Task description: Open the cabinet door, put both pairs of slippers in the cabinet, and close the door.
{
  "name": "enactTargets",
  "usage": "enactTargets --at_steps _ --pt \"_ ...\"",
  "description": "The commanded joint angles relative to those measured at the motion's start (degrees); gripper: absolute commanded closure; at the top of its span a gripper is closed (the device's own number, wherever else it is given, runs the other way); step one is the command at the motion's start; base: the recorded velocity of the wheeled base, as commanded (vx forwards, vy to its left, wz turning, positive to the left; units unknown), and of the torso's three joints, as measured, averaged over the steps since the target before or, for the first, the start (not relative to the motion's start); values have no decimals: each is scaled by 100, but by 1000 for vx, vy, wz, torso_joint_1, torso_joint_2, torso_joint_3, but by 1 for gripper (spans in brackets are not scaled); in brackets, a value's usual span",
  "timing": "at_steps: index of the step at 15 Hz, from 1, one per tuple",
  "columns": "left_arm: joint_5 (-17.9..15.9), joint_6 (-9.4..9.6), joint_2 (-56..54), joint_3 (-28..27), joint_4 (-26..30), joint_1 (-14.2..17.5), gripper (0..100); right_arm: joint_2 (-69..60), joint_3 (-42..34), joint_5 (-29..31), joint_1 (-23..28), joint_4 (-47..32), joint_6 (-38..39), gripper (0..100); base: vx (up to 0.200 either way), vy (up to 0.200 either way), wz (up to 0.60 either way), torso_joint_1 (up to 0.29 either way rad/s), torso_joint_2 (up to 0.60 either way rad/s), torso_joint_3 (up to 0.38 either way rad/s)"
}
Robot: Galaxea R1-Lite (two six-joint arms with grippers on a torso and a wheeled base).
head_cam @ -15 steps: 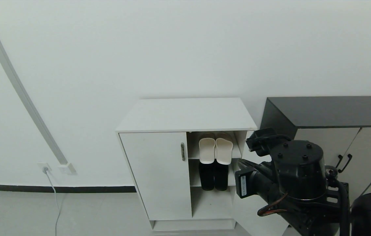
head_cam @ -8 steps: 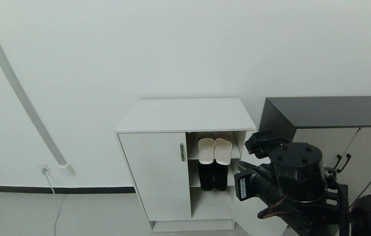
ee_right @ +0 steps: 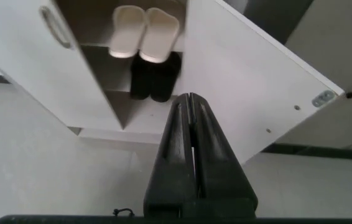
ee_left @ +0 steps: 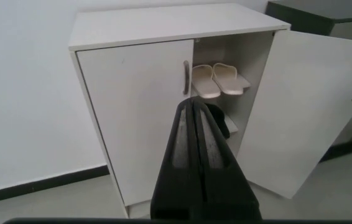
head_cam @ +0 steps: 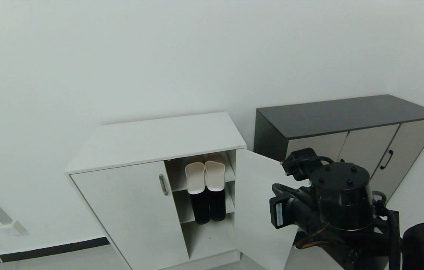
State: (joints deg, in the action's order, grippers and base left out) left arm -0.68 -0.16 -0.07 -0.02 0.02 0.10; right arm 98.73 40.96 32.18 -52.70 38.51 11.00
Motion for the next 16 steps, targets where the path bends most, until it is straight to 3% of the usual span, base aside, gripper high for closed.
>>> enactTargets --at_steps 1,6,12,16 --pt "-2 -2 7 2 -2 -1 100 15 0 -2 -3 -1 -1 100 0 0 0 0 0 0" --pt "-2 -2 7 2 -2 -1 100 23 0 -2 -3 -1 -1 100 0 0 0 0 0 0" --pt "-2 -11 7 2 -2 -1 100 23 -71 16 14 7 -10 100 -167 0 0 5 3 0" --pt "-2 -19 7 2 -2 -1 100 331 -53 16 418 218 -133 100 0 0 0 0 0 0"
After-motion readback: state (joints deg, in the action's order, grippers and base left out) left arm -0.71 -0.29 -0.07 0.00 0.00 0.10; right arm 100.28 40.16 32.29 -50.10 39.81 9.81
